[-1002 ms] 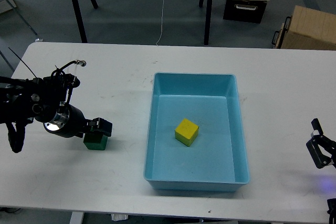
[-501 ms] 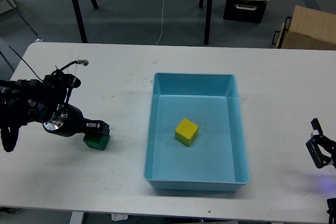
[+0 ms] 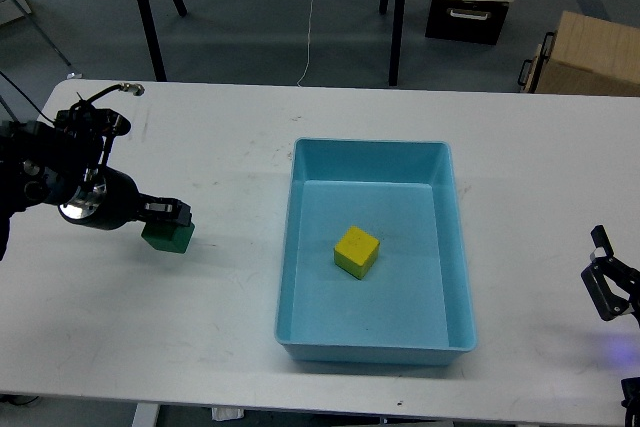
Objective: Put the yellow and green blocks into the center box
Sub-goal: 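Lift the green cube and carry it over the bin beside the yellow cube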
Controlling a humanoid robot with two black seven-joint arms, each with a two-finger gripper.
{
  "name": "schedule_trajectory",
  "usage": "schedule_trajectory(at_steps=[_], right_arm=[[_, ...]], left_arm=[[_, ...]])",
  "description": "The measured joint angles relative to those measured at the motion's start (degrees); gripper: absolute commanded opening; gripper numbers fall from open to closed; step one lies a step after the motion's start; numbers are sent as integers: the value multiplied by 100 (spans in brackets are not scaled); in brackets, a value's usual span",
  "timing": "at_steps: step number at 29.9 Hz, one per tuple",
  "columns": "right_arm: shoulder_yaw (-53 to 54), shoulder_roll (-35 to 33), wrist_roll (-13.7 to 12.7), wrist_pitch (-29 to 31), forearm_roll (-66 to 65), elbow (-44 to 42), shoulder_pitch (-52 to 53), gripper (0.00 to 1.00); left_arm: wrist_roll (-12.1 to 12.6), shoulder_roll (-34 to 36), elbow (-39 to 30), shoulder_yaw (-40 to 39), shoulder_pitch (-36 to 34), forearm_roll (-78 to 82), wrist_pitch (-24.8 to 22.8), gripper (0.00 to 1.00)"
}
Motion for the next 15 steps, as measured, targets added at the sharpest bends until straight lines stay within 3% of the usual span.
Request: schedule_trajectory(at_steps=[6,12,15], right_arm=[[-2,-8,0,0,-9,0,2,99],[-2,-15,0,0,-16,0,-14,99],[4,-17,2,0,-17,-8,-8,99]], left_arm=[[-2,-1253,31,378,-938,-616,0,0],[-7,-3044,794,604,-962,-845,-1,0],[-12,-3535,955,621,-928,-868,-2,0]])
